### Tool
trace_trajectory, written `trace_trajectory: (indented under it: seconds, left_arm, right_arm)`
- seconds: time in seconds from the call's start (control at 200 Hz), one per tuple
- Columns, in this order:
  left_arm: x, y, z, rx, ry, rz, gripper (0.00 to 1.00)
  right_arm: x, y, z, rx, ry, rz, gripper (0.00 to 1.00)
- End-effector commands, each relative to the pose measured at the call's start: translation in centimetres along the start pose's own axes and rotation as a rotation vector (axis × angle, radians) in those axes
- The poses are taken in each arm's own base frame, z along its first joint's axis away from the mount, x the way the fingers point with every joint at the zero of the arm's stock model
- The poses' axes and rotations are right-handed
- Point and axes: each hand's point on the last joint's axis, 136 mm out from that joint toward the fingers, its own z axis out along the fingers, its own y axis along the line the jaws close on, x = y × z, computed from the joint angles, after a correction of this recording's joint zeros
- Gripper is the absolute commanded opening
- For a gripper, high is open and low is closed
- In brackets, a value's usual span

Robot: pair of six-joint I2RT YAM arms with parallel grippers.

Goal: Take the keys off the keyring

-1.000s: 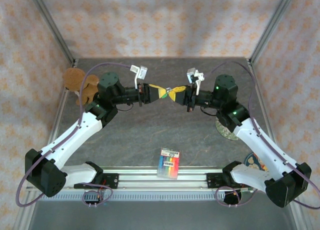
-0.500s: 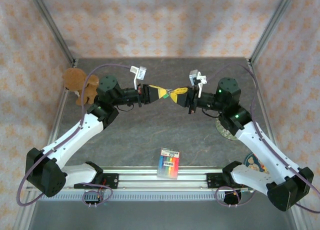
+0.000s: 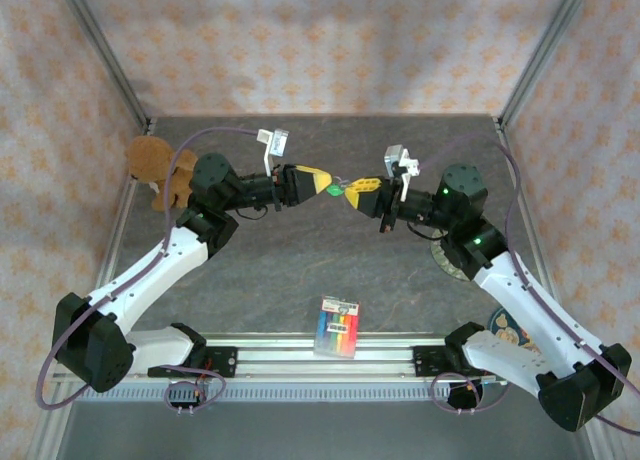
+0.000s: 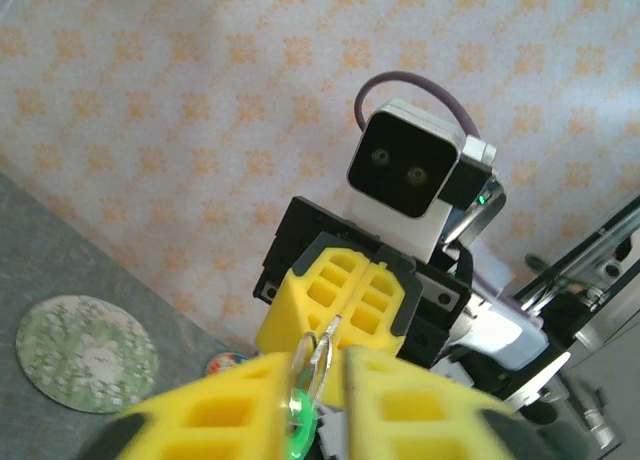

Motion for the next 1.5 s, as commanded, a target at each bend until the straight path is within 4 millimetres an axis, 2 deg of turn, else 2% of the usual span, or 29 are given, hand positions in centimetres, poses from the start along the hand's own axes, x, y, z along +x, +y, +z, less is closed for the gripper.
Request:
trace_trajectory:
  seconds: [0.0, 0.13, 0.3, 0.445, 0.561, 0.911, 1.171, 1.497]
  left_arm:
    - [-0.2, -0.2, -0.8, -0.031, -0.002, 0.050, 0.27]
    - [0.0, 0.1, -1.3, -0.086, 0.018, 0.083, 0.38]
    - [0.2, 0.0, -1.4, -0.109, 0.045, 0.106, 0.47]
    - [-0.1, -0.3, -1.1, -0.093, 0.057, 0.109, 0.49]
    - [-0.2, -1.0, -0.9, -0.065, 0.067, 0.121, 0.55]
    - [1.2, -1.0, -0.3, -0.051, 0.136, 0.103, 0.58]
    - [1.8, -1.3, 0.0, -0.032, 0.163, 0.121, 0.46]
    - [2.2, -1.6, 0.2, -0.012, 0.178, 0.113, 0.23]
  right_arm:
    - [-1.7, 0.8, -0.4, 0.002, -0.020, -0.051, 0.00]
    - [-1.3, 0.9, -0.5, 0.000, 0.025, -0.048, 0.00]
    - [-0.8, 1.0, -0.3, -0.014, 0.064, -0.028, 0.00]
    - [-0.3, 1.1, 0.0, -0.041, 0.104, -0.005, 0.00]
    - [-0.2, 1.4, 0.2, -0.064, 0.111, 0.002, 0.00]
    - [-0.1, 1.9, 0.5, -0.114, 0.124, 0.020, 0.00]
    - [0.1, 1.7, 0.7, -0.112, 0.133, 0.028, 0.00]
    - [0.3, 1.6, 0.8, -0.114, 0.138, 0.032, 0.00]
